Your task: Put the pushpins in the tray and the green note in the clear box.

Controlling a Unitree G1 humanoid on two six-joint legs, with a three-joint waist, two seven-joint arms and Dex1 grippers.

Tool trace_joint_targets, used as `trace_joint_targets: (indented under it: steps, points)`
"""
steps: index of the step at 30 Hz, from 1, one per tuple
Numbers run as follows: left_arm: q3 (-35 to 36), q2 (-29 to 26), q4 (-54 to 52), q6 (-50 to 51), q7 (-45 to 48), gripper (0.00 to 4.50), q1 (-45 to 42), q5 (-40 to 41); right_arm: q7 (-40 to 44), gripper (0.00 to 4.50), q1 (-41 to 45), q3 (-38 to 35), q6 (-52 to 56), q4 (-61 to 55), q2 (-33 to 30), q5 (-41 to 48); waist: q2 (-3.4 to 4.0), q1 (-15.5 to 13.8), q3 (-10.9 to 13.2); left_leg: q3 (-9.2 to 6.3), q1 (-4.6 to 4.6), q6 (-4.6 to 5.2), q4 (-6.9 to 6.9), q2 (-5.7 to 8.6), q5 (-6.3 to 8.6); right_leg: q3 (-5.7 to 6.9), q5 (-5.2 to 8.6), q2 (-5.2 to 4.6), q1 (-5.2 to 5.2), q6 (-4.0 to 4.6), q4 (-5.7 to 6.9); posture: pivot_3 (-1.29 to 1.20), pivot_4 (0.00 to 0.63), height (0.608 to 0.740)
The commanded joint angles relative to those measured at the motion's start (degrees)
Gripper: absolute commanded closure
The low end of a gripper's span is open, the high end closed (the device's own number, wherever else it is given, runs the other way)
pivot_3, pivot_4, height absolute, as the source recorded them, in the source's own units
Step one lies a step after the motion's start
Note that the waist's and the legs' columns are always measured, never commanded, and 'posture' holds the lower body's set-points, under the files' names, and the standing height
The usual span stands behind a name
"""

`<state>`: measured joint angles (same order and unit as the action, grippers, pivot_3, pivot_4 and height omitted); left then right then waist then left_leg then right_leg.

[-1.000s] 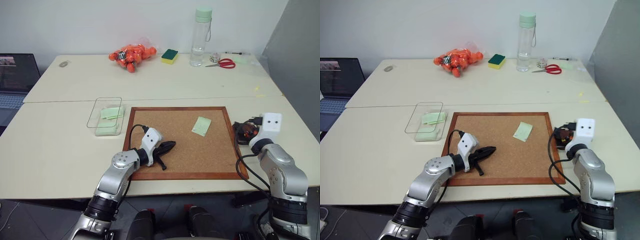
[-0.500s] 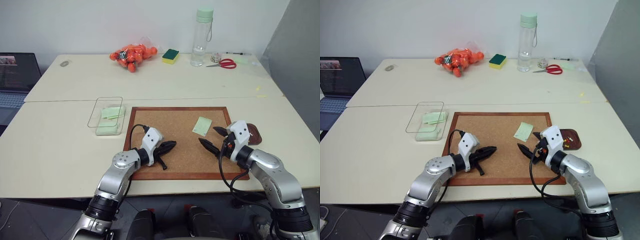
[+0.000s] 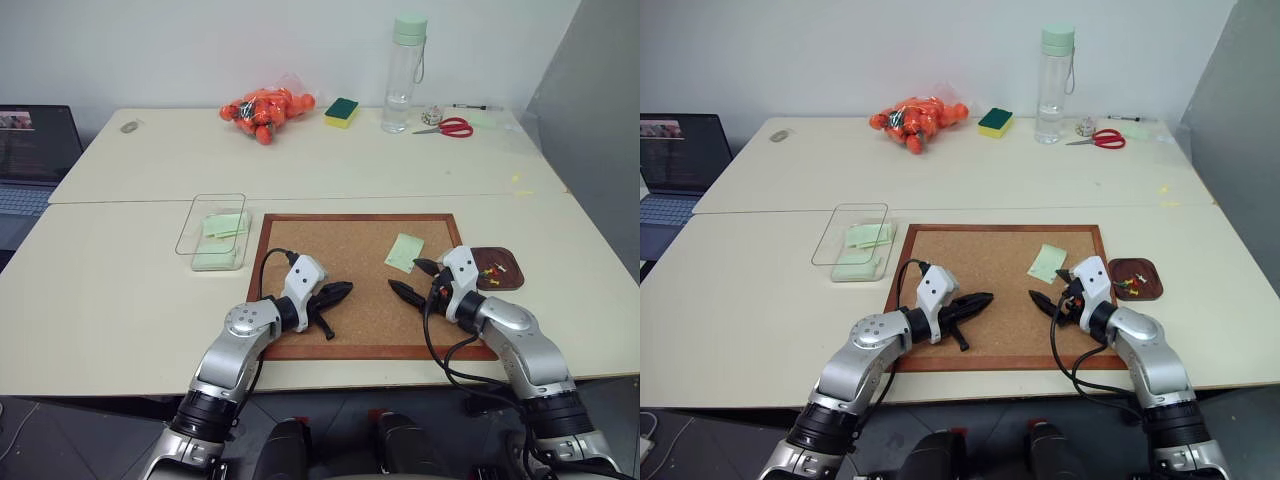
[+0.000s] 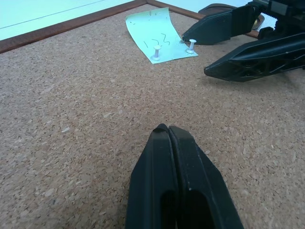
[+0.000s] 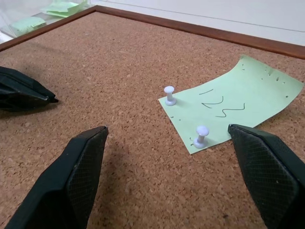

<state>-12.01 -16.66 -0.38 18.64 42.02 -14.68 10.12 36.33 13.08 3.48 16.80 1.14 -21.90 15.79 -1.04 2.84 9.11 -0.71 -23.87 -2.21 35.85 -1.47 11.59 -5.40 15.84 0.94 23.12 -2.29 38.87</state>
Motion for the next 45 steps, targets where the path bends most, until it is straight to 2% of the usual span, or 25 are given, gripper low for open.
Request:
trace_joint_targets:
  steps: [1, 8, 15, 45]
  points:
    - [-1.9, 0.2, 0.9, 1.7, 0.4, 4.5, 1.7, -0.2, 0.5, 1.32, 1.6, -0.7, -1.1, 1.1, 1.1, 0.4, 0.0, 0.0, 0.0, 0.0, 0.0, 0.0, 0.0, 0.0, 0.0, 0.0, 0.0, 0.0, 0.0, 0.0, 0.0, 0.0, 0.15, 0.74]
    - [-1.9, 0.2, 1.0, 1.7, 0.4, 4.5, 1.6, -0.2, -0.3, 2.99, 2.7, -2.3, -0.9, 2.9, 2.0, 0.9, 0.0, 0.1, 0.0, 0.0, 0.01, 0.0, 0.01, 0.0, 0.0, 0.0, 0.0, 0.0, -0.01, 0.0, 0.01, 0.0, 0.15, 0.74]
    - [-2.0, 0.2, 1.1, 1.7, 0.5, 4.5, 1.5, -0.3, -0.4, 4.44, 2.1, -2.7, -0.8, 2.6, 2.2, 0.6, 0.0, 0.0, 0.0, -0.01, 0.0, 0.0, 0.0, -0.01, 0.0, 0.01, 0.0, 0.0, -0.01, 0.0, 0.01, 0.0, 0.15, 0.74]
    - [-2.7, -0.1, 0.3, 2.0, 0.9, 4.5, 2.5, -0.4, -1.2, 4.44, -0.2, -4.1, 0.6, -7.2, 0.5, 2.5, 0.01, 0.1, 0.0, -0.01, 0.0, 0.0, -0.01, -0.01, 0.0, 0.01, 0.0, 0.0, 0.0, 0.0, 0.01, 0.0, 0.15, 0.74]
